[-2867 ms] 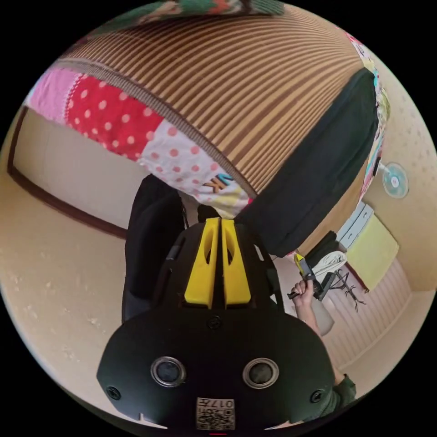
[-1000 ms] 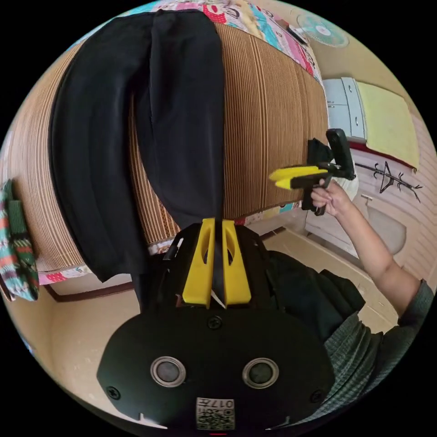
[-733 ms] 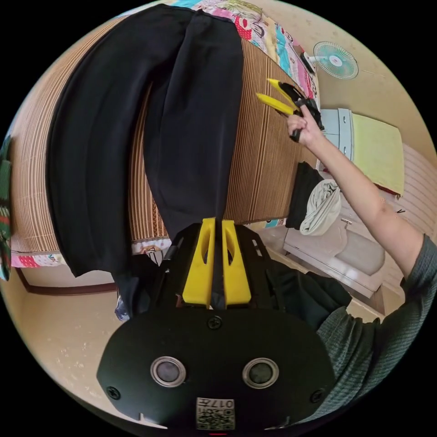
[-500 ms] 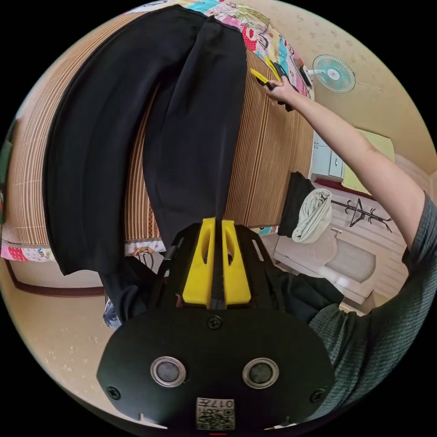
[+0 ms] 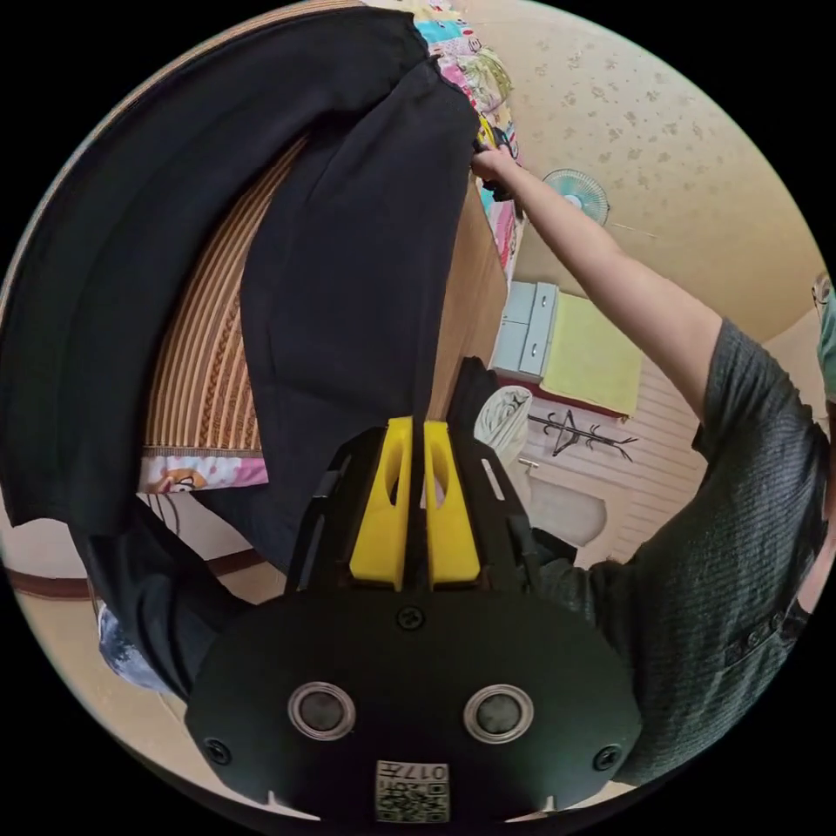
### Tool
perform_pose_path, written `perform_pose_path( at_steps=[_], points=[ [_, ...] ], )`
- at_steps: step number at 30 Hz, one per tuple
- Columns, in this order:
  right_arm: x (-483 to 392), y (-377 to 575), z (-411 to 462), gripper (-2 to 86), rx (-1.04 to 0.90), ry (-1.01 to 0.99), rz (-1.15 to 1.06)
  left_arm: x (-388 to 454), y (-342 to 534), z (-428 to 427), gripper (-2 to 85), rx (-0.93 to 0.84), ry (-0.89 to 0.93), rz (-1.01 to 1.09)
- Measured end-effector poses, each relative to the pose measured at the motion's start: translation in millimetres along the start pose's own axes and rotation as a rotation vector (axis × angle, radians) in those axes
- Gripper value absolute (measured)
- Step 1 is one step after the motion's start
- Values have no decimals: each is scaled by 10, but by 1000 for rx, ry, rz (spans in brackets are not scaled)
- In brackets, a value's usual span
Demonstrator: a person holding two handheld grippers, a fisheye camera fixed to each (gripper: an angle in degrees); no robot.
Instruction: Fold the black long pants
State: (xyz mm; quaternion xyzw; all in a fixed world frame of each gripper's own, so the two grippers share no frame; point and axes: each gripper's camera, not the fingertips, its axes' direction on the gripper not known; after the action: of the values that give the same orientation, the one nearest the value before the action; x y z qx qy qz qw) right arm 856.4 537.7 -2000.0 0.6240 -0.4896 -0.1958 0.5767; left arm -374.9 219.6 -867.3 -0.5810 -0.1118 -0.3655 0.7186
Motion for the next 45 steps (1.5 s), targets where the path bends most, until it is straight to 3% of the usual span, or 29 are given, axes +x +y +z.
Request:
perform_pose_path(
  at_steps=[5, 9, 11, 13, 17, 20, 22, 25, 29, 33, 37, 42, 45],
  points=[
    [-814, 44, -167, 27, -127, 180, -195, 41, 46, -390, 4, -3, 222, 107],
    [-1106, -14, 8, 23, -100, 212, -199, -346, 89, -1176, 7, 203, 527, 88],
    [-1123, 45, 294, 23, -79, 193, -190, -602, 109, -1546, 9, 298, 584, 39],
    [-1049, 194, 861, 24, -85, 141, -196, -809, 126, -1917, 11, 378, 523, 26],
    [-594, 675, 1729, 27, -114, 55, -195, -1283, 164, -2596, 14, 512, 143, -198],
    [-22, 1334, 2077, 35, -174, -96, -84, -1452, 38, -2778, 7, 435, -165, -275],
    [180, 1874, 2144, 48, -396, -104, -136, -1436, -101, -2796, 6, 346, -216, -205],
    [243, 2718, 1822, 67, -723, 124, -352, -1315, -315, -2794, 9, 214, -254, -108],
    [548, 3846, 1078, 83, -888, 515, -481, -1112, -576, -2773, 31, 23, -363, -9],
    [1071, 4919, 339, 92, -807, 520, -213, -1006, -808, -2796, 35, -133, -426, 47],
    [1498, 5701, 219, 87, -648, 492, -26, -957, -1003, -2849, 29, -236, -472, 68],
    [1999, 6097, 267, 59, -401, 378, 226, -871, -1138, -2767, 18, -338, -528, 139],
    [2020, 6133, 271, 40, -390, 411, 220, -815, -1185, -2785, 10, -393, -456, 160]
  ],
)
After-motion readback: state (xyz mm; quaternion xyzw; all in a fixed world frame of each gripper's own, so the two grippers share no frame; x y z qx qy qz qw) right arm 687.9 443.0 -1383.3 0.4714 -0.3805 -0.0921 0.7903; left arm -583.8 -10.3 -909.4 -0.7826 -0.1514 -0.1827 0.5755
